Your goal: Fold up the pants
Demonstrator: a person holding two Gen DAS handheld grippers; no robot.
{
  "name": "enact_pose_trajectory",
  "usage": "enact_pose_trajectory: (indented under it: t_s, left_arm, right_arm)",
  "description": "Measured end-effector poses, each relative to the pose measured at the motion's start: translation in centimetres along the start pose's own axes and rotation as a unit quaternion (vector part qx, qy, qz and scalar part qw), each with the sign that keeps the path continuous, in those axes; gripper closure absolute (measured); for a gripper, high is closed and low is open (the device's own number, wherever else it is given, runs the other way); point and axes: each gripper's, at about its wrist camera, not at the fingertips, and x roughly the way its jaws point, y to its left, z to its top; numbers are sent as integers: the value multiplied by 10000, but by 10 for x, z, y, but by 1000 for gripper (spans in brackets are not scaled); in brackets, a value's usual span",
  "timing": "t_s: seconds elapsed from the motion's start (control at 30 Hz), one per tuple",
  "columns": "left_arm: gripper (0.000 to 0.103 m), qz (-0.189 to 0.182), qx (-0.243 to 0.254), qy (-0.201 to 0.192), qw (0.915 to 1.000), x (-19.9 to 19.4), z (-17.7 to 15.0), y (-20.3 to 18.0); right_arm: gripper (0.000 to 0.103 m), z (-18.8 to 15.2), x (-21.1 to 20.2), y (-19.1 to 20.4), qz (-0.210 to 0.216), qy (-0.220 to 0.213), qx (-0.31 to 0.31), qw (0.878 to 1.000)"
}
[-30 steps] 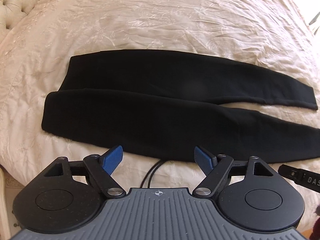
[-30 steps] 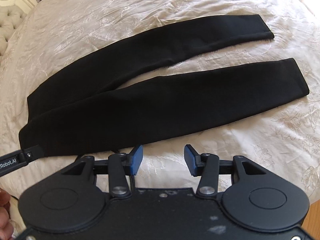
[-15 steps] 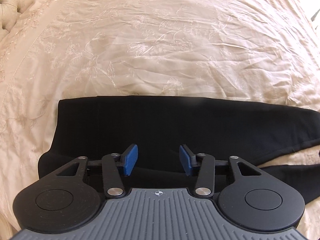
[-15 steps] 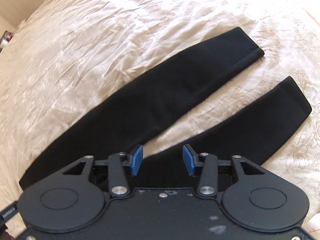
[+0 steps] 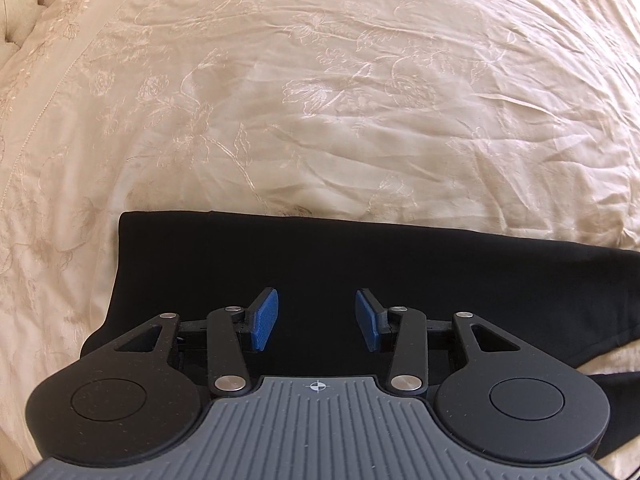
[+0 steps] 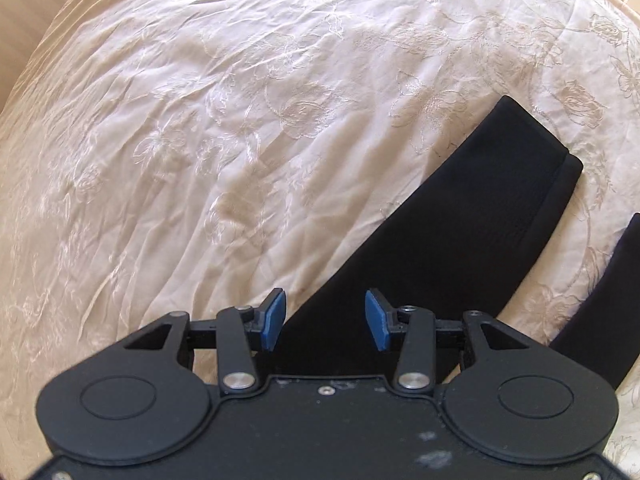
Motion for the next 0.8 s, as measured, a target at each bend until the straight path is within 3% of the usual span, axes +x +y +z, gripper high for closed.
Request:
enact_pose_trajectory:
  t_s: [0.2, 0.33, 0.37, 0.4, 0.43, 0.63, 0.8]
  left_arm:
    - [61, -14, -46, 146, 9999, 14, 11, -6]
    - [61, -203, -126, 276, 9993, 25, 23, -14]
    - [61, -253, -166, 317, 9990, 28, 27, -16]
    - [61, -298, -206, 357, 9987, 31, 31, -18]
    - [61, -360, -249, 393, 9983, 34, 36, -20]
    - [61, -657, -560, 582, 9946, 54, 62, -32]
    - [59, -664, -652, 886, 9917, 82, 77, -43]
  right_arm:
    - [58, 14, 37, 2, -422, -50, 165, 9990]
    - [65, 14, 54, -5, -529, 35, 152, 9985]
    - [71, 9, 56, -8, -548, 21, 108, 9984]
    - [91, 8, 58, -10, -601, 47, 39, 9982]
    - [99, 6, 59, -13, -542, 121, -2, 9985]
    - [100, -11, 39, -36, -323, -27, 31, 9995]
    - [99, -30, 22, -56, -249, 4, 18, 9997]
